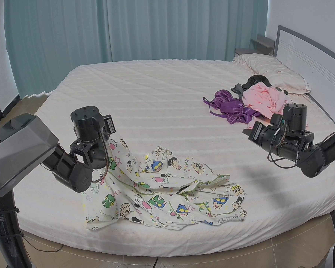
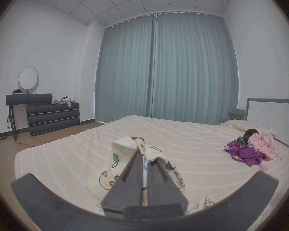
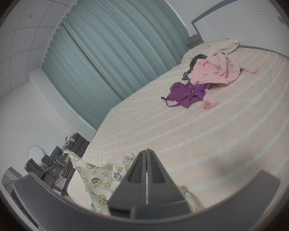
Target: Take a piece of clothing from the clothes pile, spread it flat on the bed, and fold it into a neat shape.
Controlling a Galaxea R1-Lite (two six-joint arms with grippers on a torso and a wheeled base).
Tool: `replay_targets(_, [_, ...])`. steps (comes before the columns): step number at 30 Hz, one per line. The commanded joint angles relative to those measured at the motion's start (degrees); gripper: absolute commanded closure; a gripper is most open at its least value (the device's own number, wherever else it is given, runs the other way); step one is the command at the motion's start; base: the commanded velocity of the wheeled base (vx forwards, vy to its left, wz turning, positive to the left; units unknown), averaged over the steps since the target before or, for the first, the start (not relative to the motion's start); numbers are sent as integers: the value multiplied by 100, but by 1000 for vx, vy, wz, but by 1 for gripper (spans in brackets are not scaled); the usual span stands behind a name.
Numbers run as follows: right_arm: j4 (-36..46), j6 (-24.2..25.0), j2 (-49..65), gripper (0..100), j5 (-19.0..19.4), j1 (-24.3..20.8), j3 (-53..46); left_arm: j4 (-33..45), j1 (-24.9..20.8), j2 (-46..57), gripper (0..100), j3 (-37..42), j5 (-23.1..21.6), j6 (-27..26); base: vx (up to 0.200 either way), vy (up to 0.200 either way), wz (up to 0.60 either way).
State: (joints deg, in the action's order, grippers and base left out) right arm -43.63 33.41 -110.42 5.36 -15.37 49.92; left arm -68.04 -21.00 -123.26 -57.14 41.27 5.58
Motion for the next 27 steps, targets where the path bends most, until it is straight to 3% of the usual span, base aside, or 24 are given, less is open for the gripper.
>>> replay_targets(1, [4,42,-357,100,9,-141,35,133,17,-14,100,-254,4,4,0,0,0])
replay_targets(4, [-32,34,-718,100,-9,-229,123,168,26,-32,100,-210,4,4,0,0,0])
replay_targets(5, [-84,42,-779,100,0,-256,141,168,35,-58,0,-210,4,4,0,0,0])
replay_targets(19, [-348,165,-1113,100,9,-379,35,185,404,-102,0,-149,13,4,0,0,0])
replay_targets(27, [-357,244,-1227,100,9,-370,27,853,712,461,0,335,-4,-40,0,0,0])
